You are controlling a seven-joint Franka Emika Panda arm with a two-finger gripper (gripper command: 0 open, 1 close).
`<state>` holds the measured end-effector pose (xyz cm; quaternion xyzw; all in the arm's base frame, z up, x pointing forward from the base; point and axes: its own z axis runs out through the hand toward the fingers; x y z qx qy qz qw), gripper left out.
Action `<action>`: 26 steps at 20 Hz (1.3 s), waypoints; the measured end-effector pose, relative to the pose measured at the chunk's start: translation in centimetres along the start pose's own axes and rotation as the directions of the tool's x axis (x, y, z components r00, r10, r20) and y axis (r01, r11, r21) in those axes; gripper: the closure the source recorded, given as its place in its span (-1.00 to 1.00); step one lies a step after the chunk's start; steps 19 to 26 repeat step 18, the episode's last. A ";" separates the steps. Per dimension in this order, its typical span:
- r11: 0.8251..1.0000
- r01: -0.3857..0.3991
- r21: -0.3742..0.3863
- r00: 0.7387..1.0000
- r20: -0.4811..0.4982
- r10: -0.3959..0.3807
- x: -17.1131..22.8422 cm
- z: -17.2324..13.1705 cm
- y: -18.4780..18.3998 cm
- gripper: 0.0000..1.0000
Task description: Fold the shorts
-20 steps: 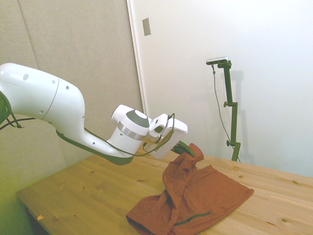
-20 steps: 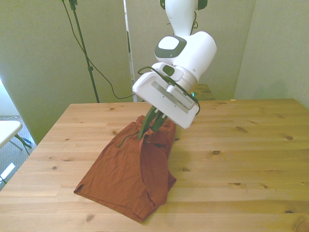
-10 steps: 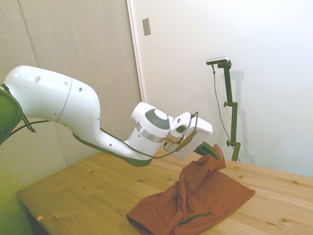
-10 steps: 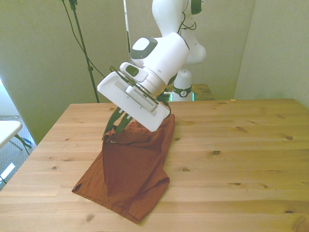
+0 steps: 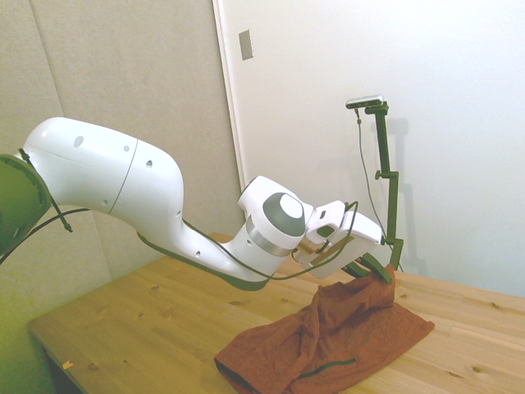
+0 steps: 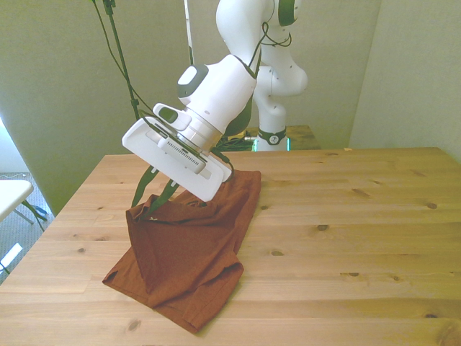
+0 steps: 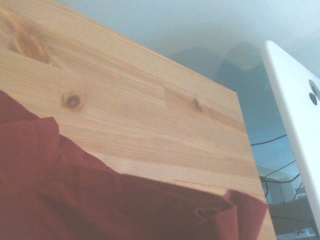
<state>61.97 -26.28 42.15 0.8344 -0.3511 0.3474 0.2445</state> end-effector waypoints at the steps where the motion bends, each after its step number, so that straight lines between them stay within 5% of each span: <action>1: 1.000 -0.007 -0.001 1.000 0.004 0.007 0.2 0.1 0.2 -1.00; 6: 0.999 -0.029 0.041 0.991 0.133 0.024 1.3 -1.6 1.1 -1.00; 9: 0.996 -0.055 0.070 0.948 0.316 0.030 0.9 -7.2 1.1 -1.00; 13: 0.996 -0.072 0.053 0.833 0.553 0.031 -1.5 -15.4 2.0 -1.00; 18: 0.997 -0.006 0.079 0.639 0.767 -0.056 -9.7 -21.5 1.1 -1.00; 26: 0.997 -0.006 0.079 0.639 0.767 -0.056 -9.7 -21.5 1.1 -1.00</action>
